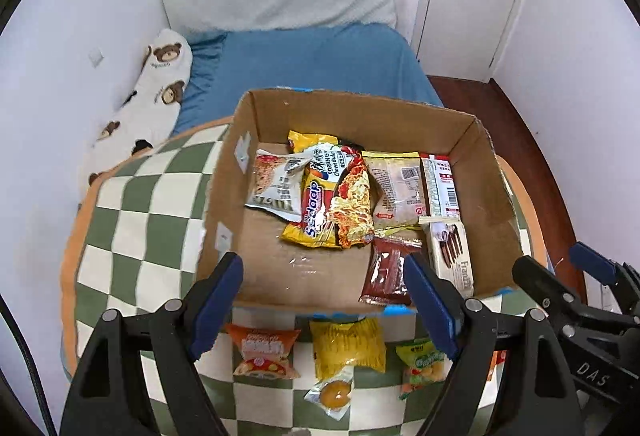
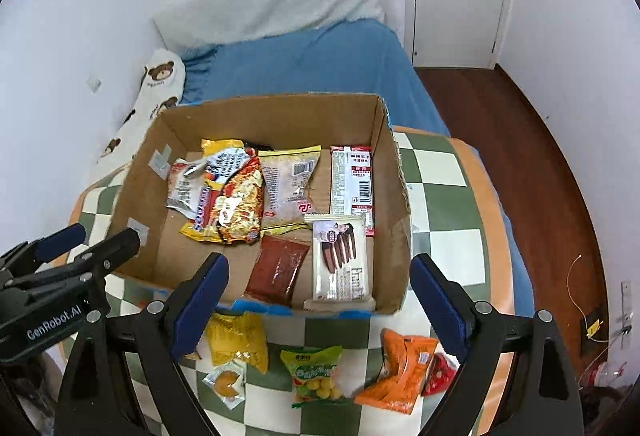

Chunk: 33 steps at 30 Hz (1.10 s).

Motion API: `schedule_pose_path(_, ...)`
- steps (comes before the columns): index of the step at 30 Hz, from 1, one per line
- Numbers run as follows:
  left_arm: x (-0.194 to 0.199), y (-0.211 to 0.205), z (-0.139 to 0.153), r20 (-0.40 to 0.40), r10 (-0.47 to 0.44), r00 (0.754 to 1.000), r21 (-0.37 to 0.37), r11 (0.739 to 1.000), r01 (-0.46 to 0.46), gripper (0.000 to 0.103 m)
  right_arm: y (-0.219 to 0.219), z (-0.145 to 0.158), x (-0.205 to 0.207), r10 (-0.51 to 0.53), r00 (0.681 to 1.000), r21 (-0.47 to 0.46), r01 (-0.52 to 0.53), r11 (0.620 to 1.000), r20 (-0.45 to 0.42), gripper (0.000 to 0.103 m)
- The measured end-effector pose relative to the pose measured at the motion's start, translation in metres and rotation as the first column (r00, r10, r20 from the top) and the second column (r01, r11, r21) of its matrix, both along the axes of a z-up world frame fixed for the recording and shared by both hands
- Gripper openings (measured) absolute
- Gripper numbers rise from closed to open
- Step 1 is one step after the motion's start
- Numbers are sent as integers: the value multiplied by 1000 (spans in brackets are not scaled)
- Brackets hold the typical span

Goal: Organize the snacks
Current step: 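Lift both tools out of the box back over the remaining snacks, then grasp the yellow Haidilao pack with left tool while right tool grasps the green PaoPaoTang candy bag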

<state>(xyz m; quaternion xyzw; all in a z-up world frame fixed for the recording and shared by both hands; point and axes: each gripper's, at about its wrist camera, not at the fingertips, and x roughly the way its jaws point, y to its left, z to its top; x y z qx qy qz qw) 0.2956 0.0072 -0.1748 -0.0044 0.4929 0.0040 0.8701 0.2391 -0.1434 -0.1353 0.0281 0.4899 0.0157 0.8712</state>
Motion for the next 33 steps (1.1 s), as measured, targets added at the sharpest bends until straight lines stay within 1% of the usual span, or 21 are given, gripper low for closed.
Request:
schedule_pose_path(4, -26, 2, 16, 50, -13, 999, -3, 1000, 14, 82, 0, 15, -24, -28, 999, 26, 27, 999, 29, 94)
schedule_pose_path(7, -44, 4, 23, 70, -19, 997, -28, 999, 21, 82, -1, 26, -42, -45, 998, 52, 43, 998, 45, 94)
schedule_pose_path(9, -54, 7, 24, 74, -20, 997, -32, 999, 23, 82, -2, 29, -53, -53, 998, 70, 50, 996, 38, 94)
schedule_pose_path(11, -64, 11, 20, 69, -14, 998, -29, 999, 16, 82, -5, 24, -63, -67, 998, 100, 65, 993, 8, 94)
schedule_pose_path(13, -70, 18, 9, 40, 1, 999, -39, 999, 1, 82, -8, 12, -71, -74, 997, 132, 78, 988, -34, 94)
schedule_pose_path(14, -73, 20, 2, 42, 8, 999, -46, 999, -6, 87, -10, 0, -75, -80, 995, 145, 89, 985, -63, 94)
schedule_pose_path(15, -75, 22, -8, 13, 0, 1000, -42, 999, 0, 96, -11, -10, -75, -79, 993, 151, 92, 984, -89, 94)
schedule_pose_path(16, -75, 22, -19, -14, -7, 1000, -34, 999, 7, 97, -11, -23, -77, -75, 990, 161, 94, 983, -119, 94)
schedule_pose_path(17, -75, 22, -34, -46, -21, 999, -14, 1000, 20, 97, -11, -37, -79, -69, 987, 168, 94, 981, -148, 94)
schedule_pose_path(19, -74, 18, -56, -73, -47, 996, 38, 998, 50, 97, -9, -76, -76, -46, 973, 163, 84, 983, -228, 94)
schedule_pose_path(22, -66, 7, -88, -90, -119, 989, 151, 980, 132, 97, -5, -118, -70, -19, 957, 146, 63, 987, -289, 94)
schedule_pose_path(23, -63, 1, -97, -95, -156, 983, 202, 964, 173, 97, -5, -132, -67, -9, 954, 139, 53, 989, -301, 94)
schedule_pose_path(25, -55, -12, -115, -118, -243, 963, 290, 919, 267, 97, -4, -157, -60, -3, 945, 119, 45, 992, -327, 93)
schedule_pose_path(26, -52, -20, -123, -128, -286, 949, 341, 886, 313, 97, -4, -169, -58, 1, 941, 122, 43, 992, -339, 89)
schedule_pose_path(27, -49, -26, -132, -141, -333, 932, 381, 851, 362, 97, -5, -179, -57, 3, 939, 124, 42, 991, -345, 83)
schedule_pose_path(28, -47, -33, -137, -154, -373, 915, 411, 818, 402, 97, -5, -187, -56, 3, 937, 121, 42, 992, -350, 80)
schedule_pose_path(29, -45, -40, -143, -166, -412, 896, 442, 781, 442, 97, -6, -195, -56, 9, 932, 124, 39, 992, -361, 75)
schedule_pose_path(30, -45, -48, -148, -186, -463, 867, 457, 740, 493, 97, -8, -201, -56, 13, 929, 129, 38, 991, -370, 66)
schedule_pose_path(31, -46, -55, -153, -202, -504, 840, 474, 700, 534, 98, -10, -207, -58, 16, 925, 137, 38, 990, -379, 63)
schedule_pose_path(32, -47, -62, -158, -227, -539, 811, 482, 662, 574, 98, -12, -211, -60, 15, 921, 138, 42, 990, -390, 57)
schedule_pose_path(33, -49, -68, -164, -254, -572, 780, 480, 625, 615, 98, -16, -213, -64, 10, 919, 133, 46, 990, -394, 57)
